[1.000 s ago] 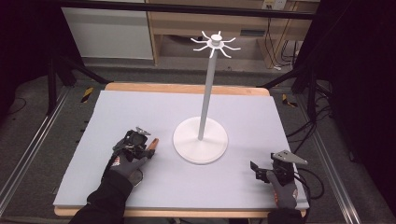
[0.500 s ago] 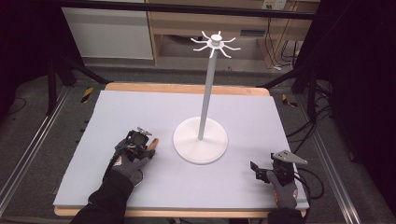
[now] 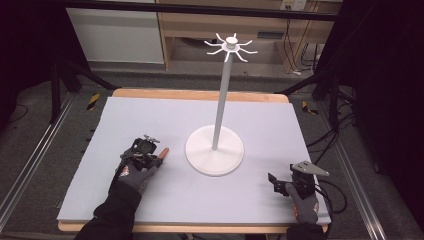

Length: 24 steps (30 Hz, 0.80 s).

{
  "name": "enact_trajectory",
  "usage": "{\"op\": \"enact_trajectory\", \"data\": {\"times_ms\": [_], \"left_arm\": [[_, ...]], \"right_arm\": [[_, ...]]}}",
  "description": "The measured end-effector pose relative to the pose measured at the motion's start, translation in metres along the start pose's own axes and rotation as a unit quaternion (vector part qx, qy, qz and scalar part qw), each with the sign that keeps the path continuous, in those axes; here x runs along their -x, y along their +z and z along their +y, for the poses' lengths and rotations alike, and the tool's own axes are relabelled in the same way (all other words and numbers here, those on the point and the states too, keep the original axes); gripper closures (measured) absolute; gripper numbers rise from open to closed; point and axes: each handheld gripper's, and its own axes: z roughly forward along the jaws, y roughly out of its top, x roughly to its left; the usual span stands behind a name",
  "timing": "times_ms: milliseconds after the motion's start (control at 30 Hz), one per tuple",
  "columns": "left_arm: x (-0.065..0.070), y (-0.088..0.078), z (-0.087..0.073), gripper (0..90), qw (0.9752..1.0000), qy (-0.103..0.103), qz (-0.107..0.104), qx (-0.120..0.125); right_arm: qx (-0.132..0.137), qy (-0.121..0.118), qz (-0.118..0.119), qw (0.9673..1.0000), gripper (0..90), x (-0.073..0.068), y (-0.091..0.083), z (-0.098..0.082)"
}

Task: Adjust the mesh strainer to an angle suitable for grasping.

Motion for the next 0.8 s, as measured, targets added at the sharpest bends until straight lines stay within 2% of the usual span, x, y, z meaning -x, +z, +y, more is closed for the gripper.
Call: {"op": "enact_trajectory", "data": {"times_ms": [100, 333, 500, 667, 800], "left_arm": [[0.002, 0.000, 0.000, 69.9, 0.9999, 0.011, 0.006, -0.004], [0.005, -0.001, 0.000, 70.3, 0.9999, 0.016, -0.001, 0.002], [0.004, -0.008, 0.000, 70.4, 0.9998, 0.017, -0.007, 0.011], [0.002, -0.023, 0.002, 70.5, 0.9993, 0.021, -0.008, 0.031], [-0.003, -0.040, 0.002, 70.5, 0.9980, 0.014, -0.013, 0.061]], "right_arm": [[-0.001, 0.002, 0.001, 1.0000, 6.6, 0.000, 0.000, 0.000], [-0.001, 0.000, 0.000, 1.0000, 6.6, 0.000, 0.000, 0.000], [-0.001, 0.000, 0.000, 1.0000, 6.6, 0.000, 0.000, 0.000], [-0.001, 0.001, -0.001, 1.0000, 6.6, 0.001, 0.000, 0.000], [-0.002, 0.002, -0.001, 1.0000, 6.6, 0.001, 0.000, 0.000]]}}
